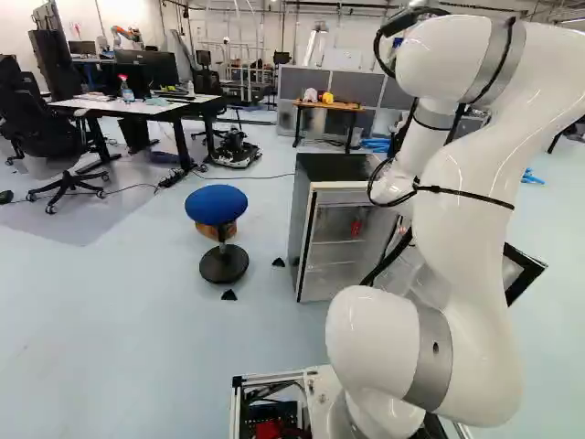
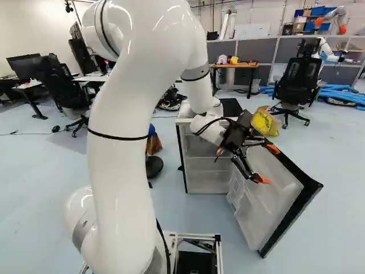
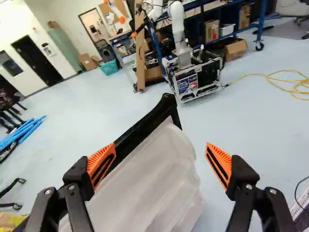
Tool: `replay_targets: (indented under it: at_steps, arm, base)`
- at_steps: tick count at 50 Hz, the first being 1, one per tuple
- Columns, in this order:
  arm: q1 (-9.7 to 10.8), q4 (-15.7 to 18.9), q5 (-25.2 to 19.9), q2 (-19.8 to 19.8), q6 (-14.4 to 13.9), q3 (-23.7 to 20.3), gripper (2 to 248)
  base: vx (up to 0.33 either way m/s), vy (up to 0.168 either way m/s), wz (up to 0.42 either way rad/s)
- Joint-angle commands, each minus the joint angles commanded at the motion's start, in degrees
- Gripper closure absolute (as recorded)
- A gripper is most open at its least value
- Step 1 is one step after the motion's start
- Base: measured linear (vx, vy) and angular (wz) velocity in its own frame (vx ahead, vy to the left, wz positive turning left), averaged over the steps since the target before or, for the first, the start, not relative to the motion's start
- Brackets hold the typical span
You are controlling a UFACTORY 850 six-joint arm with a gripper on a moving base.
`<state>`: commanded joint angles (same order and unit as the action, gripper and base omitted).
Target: Grab a drink from the fridge
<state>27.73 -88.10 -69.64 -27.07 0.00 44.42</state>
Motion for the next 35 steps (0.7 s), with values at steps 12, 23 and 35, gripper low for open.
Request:
replay_targets:
  at_steps: [12,23,35]
  arm:
    - [-1.2,7.2,0.0,3.0,0.0,-4.8,3]
    - [-2.3,13.9,0.0,6.0,0.0,-9.1,3]
    - [-3.6,21.1,0.0,9.4,0.0,-13.8,3]
  base:
    - [0.000,0.000,0.000]
    - [0.000,0.000,0.000]
    - [0.000,0.000,0.000]
